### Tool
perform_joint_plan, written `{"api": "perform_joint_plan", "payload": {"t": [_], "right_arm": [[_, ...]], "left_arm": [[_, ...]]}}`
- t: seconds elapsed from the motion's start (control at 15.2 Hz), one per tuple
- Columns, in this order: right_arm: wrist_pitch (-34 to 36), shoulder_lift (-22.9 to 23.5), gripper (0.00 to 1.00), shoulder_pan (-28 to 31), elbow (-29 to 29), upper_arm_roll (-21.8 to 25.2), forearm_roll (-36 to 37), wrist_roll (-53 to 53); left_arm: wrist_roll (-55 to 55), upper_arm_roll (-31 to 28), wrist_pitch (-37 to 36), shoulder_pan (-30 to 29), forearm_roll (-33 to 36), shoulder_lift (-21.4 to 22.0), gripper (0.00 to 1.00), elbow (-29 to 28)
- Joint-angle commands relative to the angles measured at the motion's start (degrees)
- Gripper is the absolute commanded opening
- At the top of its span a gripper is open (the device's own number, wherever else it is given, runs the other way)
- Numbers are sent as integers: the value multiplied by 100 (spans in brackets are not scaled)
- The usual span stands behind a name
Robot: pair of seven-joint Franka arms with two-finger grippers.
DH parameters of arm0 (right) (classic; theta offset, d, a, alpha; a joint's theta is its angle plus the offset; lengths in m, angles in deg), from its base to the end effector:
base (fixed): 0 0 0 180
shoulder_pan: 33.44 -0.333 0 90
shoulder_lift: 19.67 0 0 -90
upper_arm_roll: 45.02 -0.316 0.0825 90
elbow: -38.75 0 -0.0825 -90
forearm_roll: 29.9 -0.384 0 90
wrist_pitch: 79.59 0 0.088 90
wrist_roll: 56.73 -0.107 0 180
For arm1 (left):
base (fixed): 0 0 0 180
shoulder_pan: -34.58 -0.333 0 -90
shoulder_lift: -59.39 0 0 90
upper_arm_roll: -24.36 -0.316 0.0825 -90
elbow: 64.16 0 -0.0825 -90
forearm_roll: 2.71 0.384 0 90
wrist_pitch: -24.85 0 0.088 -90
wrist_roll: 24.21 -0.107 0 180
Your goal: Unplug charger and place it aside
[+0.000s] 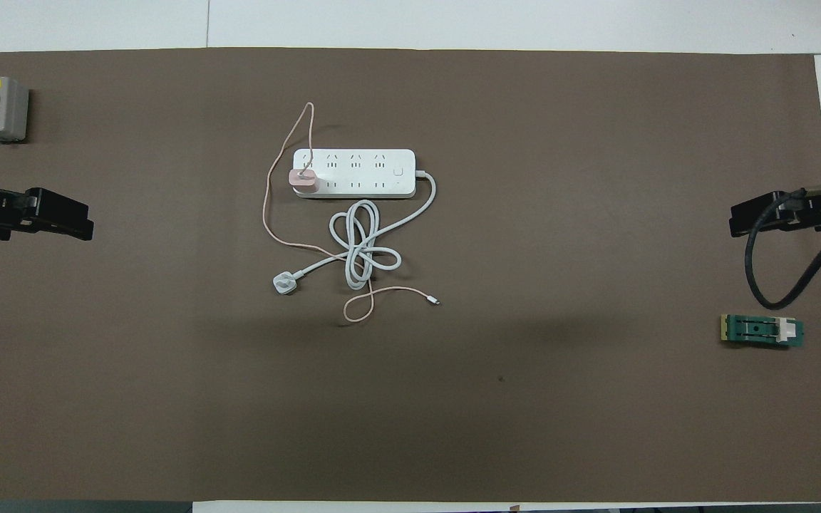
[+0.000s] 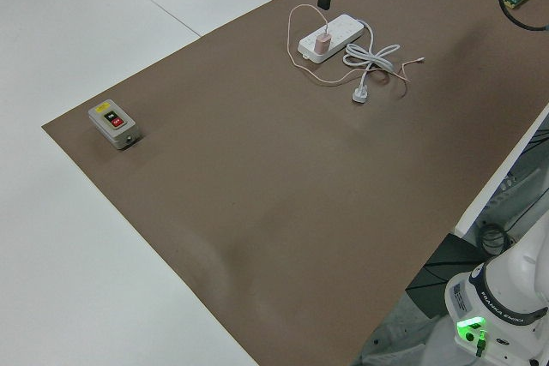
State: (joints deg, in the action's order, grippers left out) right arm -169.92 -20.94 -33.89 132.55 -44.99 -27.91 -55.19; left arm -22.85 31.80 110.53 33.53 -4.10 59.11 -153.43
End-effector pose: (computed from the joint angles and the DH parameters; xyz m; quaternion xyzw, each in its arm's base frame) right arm 0.5466 0.0003 0.6060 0.9995 0.0175 -0.0194 0.0172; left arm 0.5443 -0.0635 0.6215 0.9984 -0.0444 -0.0345 0.0101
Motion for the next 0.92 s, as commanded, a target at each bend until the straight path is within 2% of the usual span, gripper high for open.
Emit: {"api": "perform_joint_plan", "payload": {"t": [0.0, 0.72, 0.85], "right_arm": [[-37, -102, 100, 45, 86, -47, 11, -92], [-2, -110, 100, 45, 121, -47, 11, -39], [-19, -128, 100, 45, 165, -47, 11, -48]], "left_arm": [[-49, -50, 124, 53, 77, 142, 100, -179], [188, -102, 167, -34, 51, -33, 100, -117], [808, -59, 220, -35, 25, -16, 100, 32]]}}
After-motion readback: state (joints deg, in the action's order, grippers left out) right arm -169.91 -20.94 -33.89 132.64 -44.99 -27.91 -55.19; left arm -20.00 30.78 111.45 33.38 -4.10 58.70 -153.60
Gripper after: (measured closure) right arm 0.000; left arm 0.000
